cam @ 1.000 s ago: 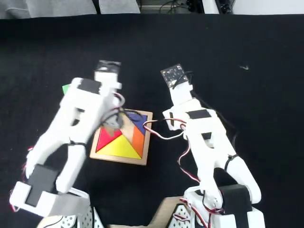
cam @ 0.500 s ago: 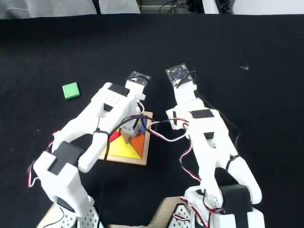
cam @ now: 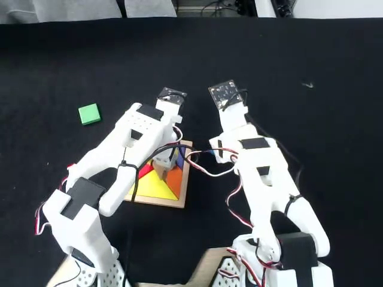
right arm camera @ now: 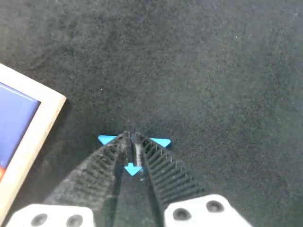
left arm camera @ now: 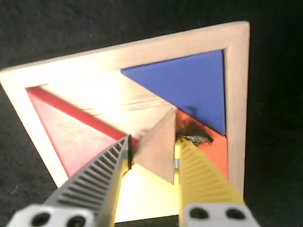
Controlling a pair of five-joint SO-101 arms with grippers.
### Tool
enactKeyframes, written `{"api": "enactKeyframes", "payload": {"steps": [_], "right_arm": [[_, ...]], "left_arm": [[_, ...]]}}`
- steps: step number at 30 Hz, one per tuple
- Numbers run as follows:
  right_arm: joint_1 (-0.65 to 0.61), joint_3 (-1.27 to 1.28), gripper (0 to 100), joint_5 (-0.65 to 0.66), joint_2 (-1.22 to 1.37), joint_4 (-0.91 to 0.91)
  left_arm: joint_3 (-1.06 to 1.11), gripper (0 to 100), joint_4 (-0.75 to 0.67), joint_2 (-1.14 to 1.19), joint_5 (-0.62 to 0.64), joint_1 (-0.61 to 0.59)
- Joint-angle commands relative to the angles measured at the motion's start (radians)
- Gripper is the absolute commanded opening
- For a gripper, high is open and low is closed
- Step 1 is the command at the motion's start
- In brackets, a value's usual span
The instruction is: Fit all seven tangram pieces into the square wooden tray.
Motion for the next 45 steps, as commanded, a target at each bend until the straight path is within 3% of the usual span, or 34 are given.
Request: {"api": "enactKeyframes", "payload": {"steps": [1,8,14,20,29,35,45], "right_arm": [[0.006,-0.03,1.1,0.006,-0.01,-0.012],[0.006,-0.03,1.1,0.006,-0.01,-0.012],[0.006,-0.03,1.1,0.006,-0.01,-0.011],[0.006,-0.03,1.1,0.006,-0.01,-0.011],[0.006,-0.03,1.1,0.006,-0.01,-0.009],[0.006,-0.03,1.1,0.006,-0.01,-0.009],[0.006,-0.03,1.1,0.006,-0.007,-0.012]], "left_arm": [[-0.053,12,-0.012,-0.026,0.009,-0.008],[-0.054,12,-0.011,-0.031,0.009,-0.01],[-0.05,27,-0.011,-0.031,0.011,-0.01],[-0.076,26,-0.003,-0.031,0.002,-0.019],[-0.251,26,0.071,-0.02,0.0,-0.174],[-0.171,26,0.008,0.017,-0.002,-0.133],[-0.134,26,0.068,0.078,0.008,-0.035]]}}
